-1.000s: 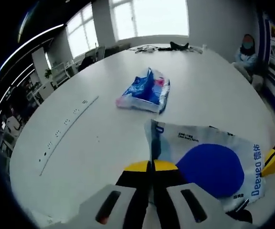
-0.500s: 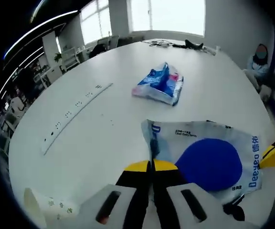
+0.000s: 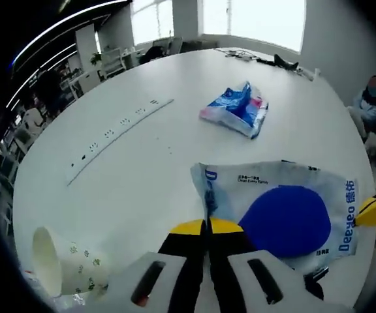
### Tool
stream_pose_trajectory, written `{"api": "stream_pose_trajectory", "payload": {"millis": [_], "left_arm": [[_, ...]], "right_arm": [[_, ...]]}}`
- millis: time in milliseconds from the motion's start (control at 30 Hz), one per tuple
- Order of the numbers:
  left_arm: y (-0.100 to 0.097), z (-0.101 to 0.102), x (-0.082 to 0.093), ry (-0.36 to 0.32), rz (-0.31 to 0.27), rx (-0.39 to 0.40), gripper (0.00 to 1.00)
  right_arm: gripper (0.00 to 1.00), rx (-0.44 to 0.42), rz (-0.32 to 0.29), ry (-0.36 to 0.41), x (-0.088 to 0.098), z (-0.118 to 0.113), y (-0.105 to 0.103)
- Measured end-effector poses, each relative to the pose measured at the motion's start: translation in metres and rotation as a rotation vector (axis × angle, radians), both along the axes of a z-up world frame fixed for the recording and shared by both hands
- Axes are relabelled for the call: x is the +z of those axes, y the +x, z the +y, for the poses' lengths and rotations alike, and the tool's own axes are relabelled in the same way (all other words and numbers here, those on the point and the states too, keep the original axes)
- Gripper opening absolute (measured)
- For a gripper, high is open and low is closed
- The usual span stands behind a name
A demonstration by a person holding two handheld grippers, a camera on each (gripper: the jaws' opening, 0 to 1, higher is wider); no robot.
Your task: Arrange the tabletop items into an orderly group along one side of the table until the central work area is clear of visible clutter.
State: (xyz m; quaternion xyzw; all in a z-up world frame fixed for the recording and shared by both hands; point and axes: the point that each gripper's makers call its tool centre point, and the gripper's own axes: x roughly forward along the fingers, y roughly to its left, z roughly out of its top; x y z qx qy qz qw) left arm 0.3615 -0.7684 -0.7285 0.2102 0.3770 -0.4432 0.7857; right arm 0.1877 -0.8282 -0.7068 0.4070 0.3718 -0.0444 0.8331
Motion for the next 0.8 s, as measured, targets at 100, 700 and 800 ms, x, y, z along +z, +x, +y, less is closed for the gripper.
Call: {"api": "stream_pose_trajectory", "payload": {"millis": [100, 700, 800], "left_arm": [[0.0, 0.003, 0.004, 0.0, -0.002, 0.012, 0.0], [0.0, 0.024, 0.007, 0.009, 0.049, 0.097, 0.0], [-0.001, 0.026, 0.007, 0.008, 0.056, 0.105, 0.0]], "right_arm": [[0.0, 0.019, -0.002, -0.031, 0.002, -0.005, 0.004], [0.0, 0.127, -0.013, -0.202, 0.012, -0.031, 0.03], [0.0, 0.14, -0.014, -0.219, 0.013, -0.034, 0.033]]}}
